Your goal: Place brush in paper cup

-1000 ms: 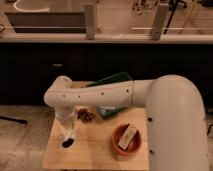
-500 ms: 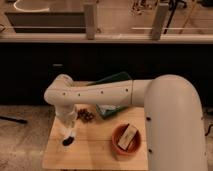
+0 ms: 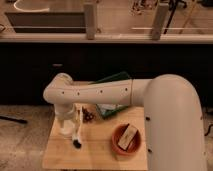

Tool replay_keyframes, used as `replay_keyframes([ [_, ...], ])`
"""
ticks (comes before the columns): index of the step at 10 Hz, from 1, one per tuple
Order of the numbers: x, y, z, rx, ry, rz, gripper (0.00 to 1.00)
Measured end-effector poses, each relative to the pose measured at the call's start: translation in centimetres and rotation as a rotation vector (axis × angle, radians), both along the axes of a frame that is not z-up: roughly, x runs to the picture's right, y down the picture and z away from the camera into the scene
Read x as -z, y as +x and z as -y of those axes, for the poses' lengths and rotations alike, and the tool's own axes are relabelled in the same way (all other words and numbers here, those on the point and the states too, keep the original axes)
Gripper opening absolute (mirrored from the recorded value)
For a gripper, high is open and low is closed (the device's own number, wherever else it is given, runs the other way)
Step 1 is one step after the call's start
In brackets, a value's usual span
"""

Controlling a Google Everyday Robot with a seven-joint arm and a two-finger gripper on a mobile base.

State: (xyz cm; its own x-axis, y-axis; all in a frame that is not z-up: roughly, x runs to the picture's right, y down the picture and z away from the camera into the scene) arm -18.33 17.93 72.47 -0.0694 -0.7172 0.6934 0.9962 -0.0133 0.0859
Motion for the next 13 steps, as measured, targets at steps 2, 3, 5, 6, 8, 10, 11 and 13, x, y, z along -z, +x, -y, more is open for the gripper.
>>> replay_keyframes([
  [2, 0.06, -0.11, 0.07, 0.003, 0.001, 0.006, 0.8],
  [3, 0.1, -0.16, 0.09, 0.004, 0.001, 0.008, 0.8],
  [5, 0.16, -0.24, 0.21, 0.005, 0.002, 0.016, 0.8],
  [6, 0.21, -0.34, 0.23, 0.004, 0.002, 0.022, 0.8],
  [8, 0.21, -0.37, 0.28, 0.001, 0.002, 0.028, 0.8],
  [10, 0.25, -0.42, 0.34, -0.001, 0.002, 0.034, 0.8],
  [11, 0.27, -0.42, 0.34, 0.0, 0.002, 0.035, 0.8],
  [13, 0.28, -0.42, 0.33, 0.0, 0.0, 0.037, 0.8],
])
